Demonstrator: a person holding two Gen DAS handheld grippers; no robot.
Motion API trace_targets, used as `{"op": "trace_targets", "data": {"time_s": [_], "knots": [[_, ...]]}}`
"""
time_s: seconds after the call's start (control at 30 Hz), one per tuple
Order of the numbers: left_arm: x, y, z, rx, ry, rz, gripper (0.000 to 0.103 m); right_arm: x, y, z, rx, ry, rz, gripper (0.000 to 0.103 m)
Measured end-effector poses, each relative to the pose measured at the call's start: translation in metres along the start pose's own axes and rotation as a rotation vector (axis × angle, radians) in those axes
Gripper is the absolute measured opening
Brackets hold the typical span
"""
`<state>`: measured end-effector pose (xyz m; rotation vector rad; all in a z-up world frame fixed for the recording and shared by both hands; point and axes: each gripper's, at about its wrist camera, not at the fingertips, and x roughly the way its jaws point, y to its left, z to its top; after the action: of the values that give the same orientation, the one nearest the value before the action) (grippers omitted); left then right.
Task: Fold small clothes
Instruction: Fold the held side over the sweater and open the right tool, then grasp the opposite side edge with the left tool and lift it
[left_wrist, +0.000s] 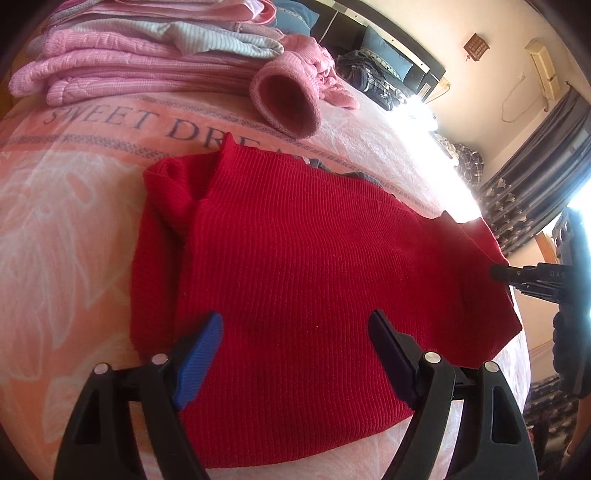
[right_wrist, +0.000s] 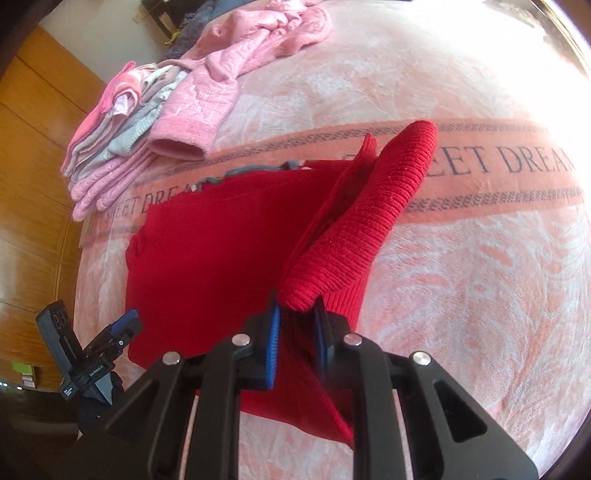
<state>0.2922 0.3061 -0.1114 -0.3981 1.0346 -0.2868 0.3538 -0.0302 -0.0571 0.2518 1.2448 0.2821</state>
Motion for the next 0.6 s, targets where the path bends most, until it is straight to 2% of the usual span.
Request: {"op": "trace_targets", "data": {"time_s": [0.13, 0.27, 0.33, 0.4, 0.47, 0.6], "knots": [[-0.003, 0.008, 0.0, -0.008, -0.003, -0.009, 0.081, 0.017, 0.056, 0.002, -0.092, 0.024, 0.003, 0.015], [-0.004, 0.013, 0.0, -0.01, -0.002, -0.018, 0.081, 0.056, 0.095, -0.007, -0.158, 0.093, -0.027, 0.015], [-0.005, 0.016, -0.001, -0.011, -0.001, -0.022, 0.081, 0.078, 0.104, -0.014, -0.164, 0.136, -0.053, 0.017], [-0.005, 0.016, -0.001, -0.01, -0.002, -0.024, 0.081, 0.09, 0.11, -0.02, -0.169, 0.159, -0.046, 0.025], [-0.005, 0.016, -0.002, -0.006, -0.001, -0.023, 0.081, 0.089, 0.114, -0.024, -0.171, 0.158, -0.008, 0.032], [-0.008, 0.017, -0.001, -0.021, 0.0, -0.03, 0.081, 0.068, 0.113, -0.029, -0.168, 0.135, 0.035, 0.032]]}}
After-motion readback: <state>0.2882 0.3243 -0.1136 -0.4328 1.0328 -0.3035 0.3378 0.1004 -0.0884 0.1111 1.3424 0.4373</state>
